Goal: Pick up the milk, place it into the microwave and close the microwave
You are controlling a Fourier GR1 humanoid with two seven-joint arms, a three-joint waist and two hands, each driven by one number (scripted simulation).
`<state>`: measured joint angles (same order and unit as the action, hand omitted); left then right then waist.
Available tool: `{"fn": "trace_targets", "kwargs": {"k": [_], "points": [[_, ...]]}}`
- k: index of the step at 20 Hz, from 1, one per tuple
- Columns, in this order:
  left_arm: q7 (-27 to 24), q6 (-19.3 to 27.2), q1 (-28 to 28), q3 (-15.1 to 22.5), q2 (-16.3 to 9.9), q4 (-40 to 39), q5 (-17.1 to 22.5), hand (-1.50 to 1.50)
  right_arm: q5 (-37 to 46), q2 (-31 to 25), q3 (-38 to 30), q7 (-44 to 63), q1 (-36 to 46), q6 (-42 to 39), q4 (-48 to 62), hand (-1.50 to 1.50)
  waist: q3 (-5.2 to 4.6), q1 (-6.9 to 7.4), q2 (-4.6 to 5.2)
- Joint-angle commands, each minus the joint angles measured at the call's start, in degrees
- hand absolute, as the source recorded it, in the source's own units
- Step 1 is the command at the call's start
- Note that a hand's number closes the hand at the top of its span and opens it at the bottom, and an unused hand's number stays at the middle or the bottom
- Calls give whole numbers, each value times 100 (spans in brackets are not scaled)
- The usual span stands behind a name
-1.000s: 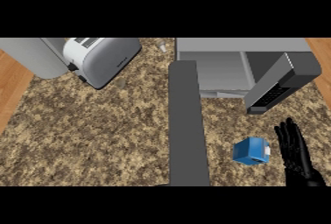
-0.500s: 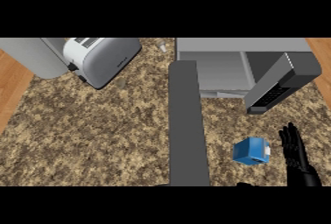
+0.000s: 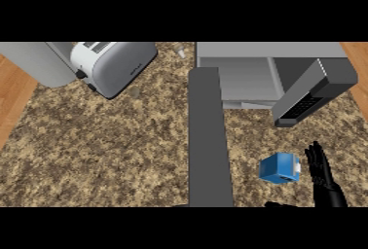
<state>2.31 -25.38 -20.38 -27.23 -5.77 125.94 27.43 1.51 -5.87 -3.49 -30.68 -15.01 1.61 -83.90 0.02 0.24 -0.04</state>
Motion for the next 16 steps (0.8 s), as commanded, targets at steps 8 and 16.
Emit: {"fn": "trace_targets", "kwargs": {"k": [8,16], "points": [[-42,-213,45,-16,431,42,-356,-150,262,-52,-401,-972,1044,196,1973,-150,0,12,4],[310,-525,-110,-466,240,170,412,-150,258,-171,-688,-1703,2009,178,3670,-150,2,35,4]]}}
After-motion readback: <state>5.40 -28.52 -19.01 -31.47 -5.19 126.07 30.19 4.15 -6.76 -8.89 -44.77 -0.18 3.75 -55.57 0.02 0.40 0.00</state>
